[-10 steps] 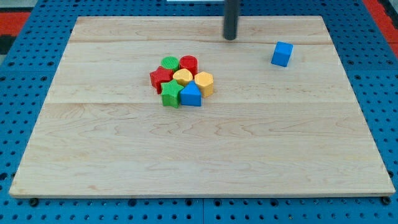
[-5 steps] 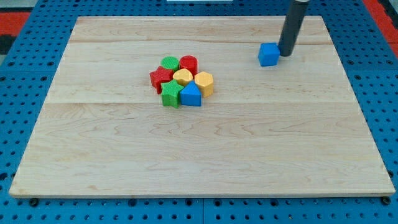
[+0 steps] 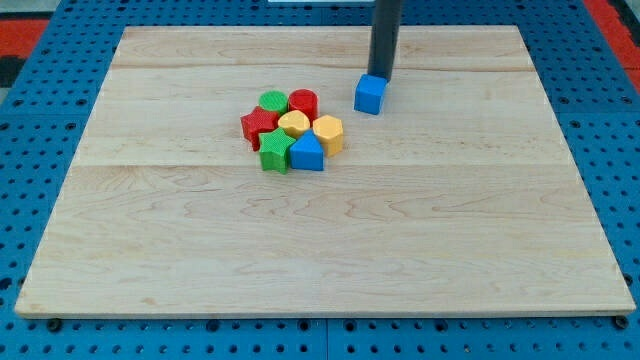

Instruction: Slide the blue cube towards the group of blocks

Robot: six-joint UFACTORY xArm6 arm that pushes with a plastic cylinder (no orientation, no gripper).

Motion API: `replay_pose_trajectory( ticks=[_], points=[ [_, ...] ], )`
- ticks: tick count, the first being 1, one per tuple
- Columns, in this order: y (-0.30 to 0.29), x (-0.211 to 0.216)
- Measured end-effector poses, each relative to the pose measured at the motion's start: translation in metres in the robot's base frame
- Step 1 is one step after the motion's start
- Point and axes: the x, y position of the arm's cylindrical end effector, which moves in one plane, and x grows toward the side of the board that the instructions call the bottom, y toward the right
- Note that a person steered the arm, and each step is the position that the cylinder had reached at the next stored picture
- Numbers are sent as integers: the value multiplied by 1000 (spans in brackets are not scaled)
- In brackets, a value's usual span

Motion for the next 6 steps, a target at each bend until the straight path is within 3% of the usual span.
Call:
replay_pose_trajectory(
  ticks=[2,6],
  points=[
    [-34,17],
    [-8,21]
  ],
)
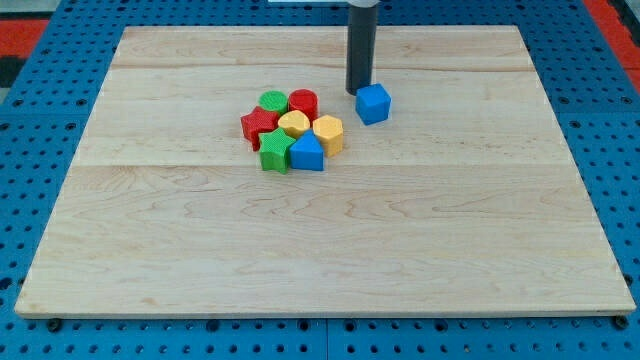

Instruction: Slide the blue cube towards the group of blocks

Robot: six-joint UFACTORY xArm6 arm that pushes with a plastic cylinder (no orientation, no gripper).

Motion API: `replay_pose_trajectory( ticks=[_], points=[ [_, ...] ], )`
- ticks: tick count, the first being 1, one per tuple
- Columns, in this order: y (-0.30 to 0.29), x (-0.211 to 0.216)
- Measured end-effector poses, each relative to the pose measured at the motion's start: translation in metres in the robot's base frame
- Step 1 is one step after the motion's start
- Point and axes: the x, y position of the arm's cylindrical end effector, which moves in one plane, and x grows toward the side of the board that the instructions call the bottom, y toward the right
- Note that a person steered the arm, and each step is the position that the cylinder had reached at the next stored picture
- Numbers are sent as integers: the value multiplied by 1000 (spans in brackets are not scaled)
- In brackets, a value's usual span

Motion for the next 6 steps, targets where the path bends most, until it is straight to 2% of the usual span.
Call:
replay_pose_trajectory(
  ticks=[2,6],
  points=[
    [42,1],
    [18,12]
  ],
)
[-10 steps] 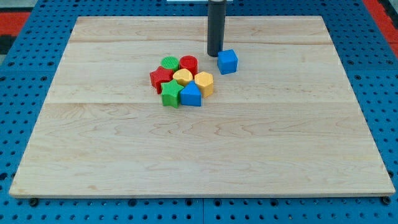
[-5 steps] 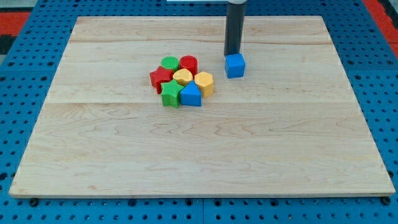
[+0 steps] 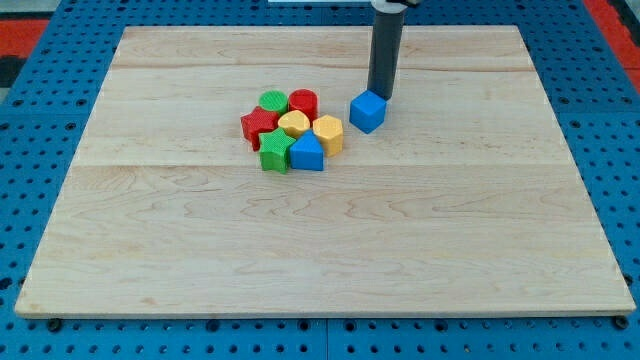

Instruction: Slide the blue cube towards the group of blocks

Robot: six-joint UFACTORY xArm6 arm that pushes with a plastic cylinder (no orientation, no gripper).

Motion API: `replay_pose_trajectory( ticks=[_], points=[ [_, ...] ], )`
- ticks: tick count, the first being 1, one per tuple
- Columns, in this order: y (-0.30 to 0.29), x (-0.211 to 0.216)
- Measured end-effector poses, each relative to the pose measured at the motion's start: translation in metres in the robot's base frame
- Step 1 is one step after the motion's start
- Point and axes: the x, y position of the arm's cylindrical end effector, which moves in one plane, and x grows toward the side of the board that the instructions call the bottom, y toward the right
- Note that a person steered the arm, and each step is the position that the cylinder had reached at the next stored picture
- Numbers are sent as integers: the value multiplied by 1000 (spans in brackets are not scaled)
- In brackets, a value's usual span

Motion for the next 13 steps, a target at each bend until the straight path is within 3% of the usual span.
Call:
replay_pose_trajectory(
  ticks=[3,5,7,13],
  points=[
    [4,20],
    [52,37],
    [19,37],
    [-9,37]
  ],
)
